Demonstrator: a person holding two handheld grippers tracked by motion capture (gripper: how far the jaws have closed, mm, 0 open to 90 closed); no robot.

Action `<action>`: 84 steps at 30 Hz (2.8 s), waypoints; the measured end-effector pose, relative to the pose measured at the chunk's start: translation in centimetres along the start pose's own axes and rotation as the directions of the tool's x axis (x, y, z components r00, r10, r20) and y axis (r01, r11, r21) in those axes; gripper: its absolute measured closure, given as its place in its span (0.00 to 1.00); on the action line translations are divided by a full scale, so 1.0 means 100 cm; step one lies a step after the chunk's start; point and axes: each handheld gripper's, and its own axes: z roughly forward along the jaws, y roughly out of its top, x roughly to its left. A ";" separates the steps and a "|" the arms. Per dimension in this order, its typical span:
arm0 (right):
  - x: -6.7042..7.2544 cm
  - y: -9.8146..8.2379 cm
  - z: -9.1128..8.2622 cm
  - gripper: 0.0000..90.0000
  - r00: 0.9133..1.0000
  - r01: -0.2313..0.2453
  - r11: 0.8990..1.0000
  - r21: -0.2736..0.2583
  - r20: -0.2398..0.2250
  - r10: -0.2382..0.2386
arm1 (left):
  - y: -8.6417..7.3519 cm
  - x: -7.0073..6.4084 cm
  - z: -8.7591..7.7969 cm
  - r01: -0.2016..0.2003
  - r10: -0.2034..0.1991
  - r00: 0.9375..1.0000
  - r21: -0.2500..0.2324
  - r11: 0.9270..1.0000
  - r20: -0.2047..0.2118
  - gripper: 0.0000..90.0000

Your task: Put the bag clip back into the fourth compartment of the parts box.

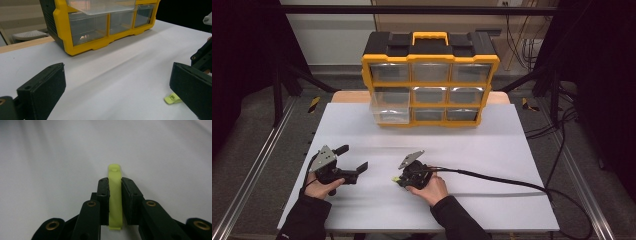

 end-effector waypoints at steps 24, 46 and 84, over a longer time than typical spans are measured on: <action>-0.002 0.005 -0.009 0.87 1.000 -0.021 1.000 -0.009 -0.018 0.021 | 0.000 0.000 0.000 0.002 -0.002 1.000 -0.001 1.000 -0.001 0.00; -0.003 0.015 -0.037 0.87 1.000 -0.007 0.998 -0.059 -0.014 0.006 | 0.000 0.000 -0.001 -0.001 0.001 1.000 -0.003 1.000 -0.001 0.00; -0.022 0.042 -0.106 0.87 0.999 0.004 0.976 -0.216 0.052 0.007 | -0.001 0.000 0.000 -0.006 0.006 1.000 0.004 1.000 0.000 0.00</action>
